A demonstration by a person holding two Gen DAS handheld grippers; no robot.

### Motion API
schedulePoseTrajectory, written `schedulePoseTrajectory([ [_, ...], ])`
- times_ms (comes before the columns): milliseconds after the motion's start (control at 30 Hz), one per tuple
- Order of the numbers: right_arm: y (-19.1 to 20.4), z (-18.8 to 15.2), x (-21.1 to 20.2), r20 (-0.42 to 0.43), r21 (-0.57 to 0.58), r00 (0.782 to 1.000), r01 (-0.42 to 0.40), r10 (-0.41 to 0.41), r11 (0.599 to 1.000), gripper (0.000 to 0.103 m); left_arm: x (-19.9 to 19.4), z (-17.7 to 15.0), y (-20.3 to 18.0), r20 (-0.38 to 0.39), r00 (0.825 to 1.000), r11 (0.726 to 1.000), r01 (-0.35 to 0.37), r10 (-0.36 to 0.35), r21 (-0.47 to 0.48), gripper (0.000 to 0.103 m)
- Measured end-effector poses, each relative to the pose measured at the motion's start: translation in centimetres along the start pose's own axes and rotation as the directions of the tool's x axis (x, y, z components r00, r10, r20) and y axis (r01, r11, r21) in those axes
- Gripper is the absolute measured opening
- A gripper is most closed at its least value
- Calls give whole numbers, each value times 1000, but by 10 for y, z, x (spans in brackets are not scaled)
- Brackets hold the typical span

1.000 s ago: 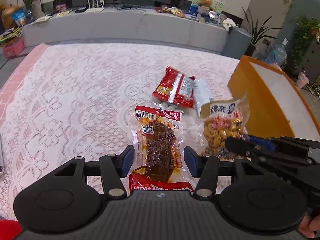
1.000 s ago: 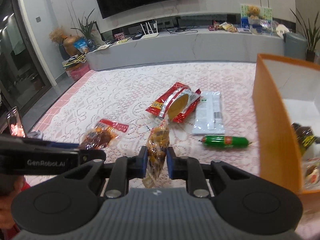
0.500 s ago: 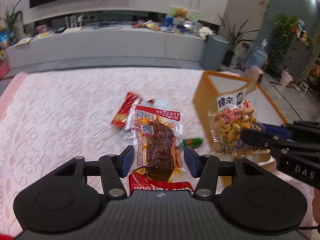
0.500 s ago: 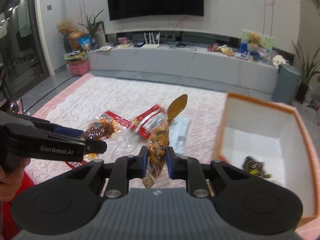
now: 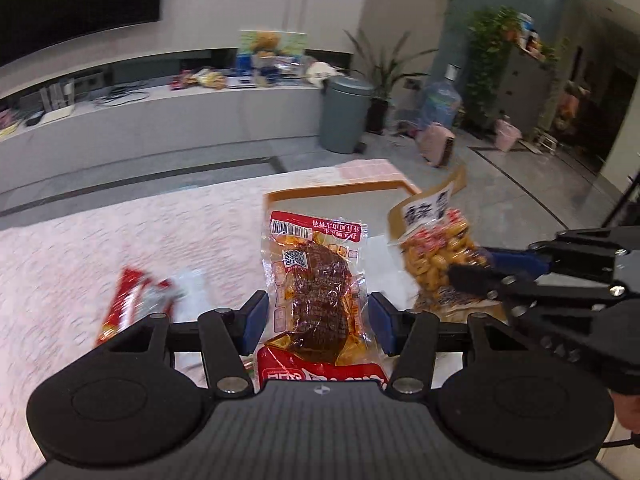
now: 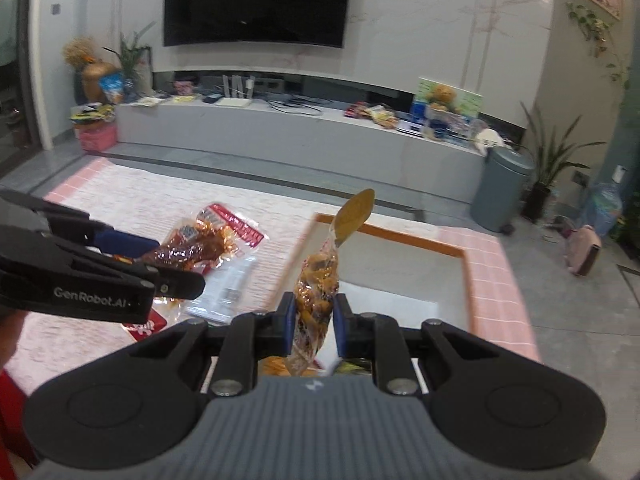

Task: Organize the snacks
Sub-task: 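Lift the peanut bag and spicy strip bag and carry both over the orange box, then lower both held bags into the orange box and open both tools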

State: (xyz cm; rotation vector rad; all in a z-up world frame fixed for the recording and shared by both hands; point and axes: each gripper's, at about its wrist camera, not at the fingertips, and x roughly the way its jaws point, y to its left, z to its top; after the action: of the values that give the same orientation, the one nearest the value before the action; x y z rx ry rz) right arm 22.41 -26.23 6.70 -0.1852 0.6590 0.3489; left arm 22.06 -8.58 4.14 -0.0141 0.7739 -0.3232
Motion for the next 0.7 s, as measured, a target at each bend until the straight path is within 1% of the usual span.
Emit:
schedulePoseTrajectory([
  [200, -34, -6, 23, -56, 26, 998, 35, -33, 999, 17, 44, 17, -33, -43, 999, 995, 23, -18, 97, 62],
  [367, -48, -11, 56, -120, 11, 992, 43, -41, 999, 17, 78, 23, -42, -91, 996, 989, 36, -23, 141, 62],
  [567, -63, -21, 95, -208, -20, 978, 27, -31, 999, 17, 117, 24, -48, -158, 987, 978, 18, 16, 207, 62],
  [700, -70, -28, 110, -247, -24, 969, 17, -22, 1000, 17, 134, 21, -51, -201, 979, 969, 25, 25, 244, 62],
])
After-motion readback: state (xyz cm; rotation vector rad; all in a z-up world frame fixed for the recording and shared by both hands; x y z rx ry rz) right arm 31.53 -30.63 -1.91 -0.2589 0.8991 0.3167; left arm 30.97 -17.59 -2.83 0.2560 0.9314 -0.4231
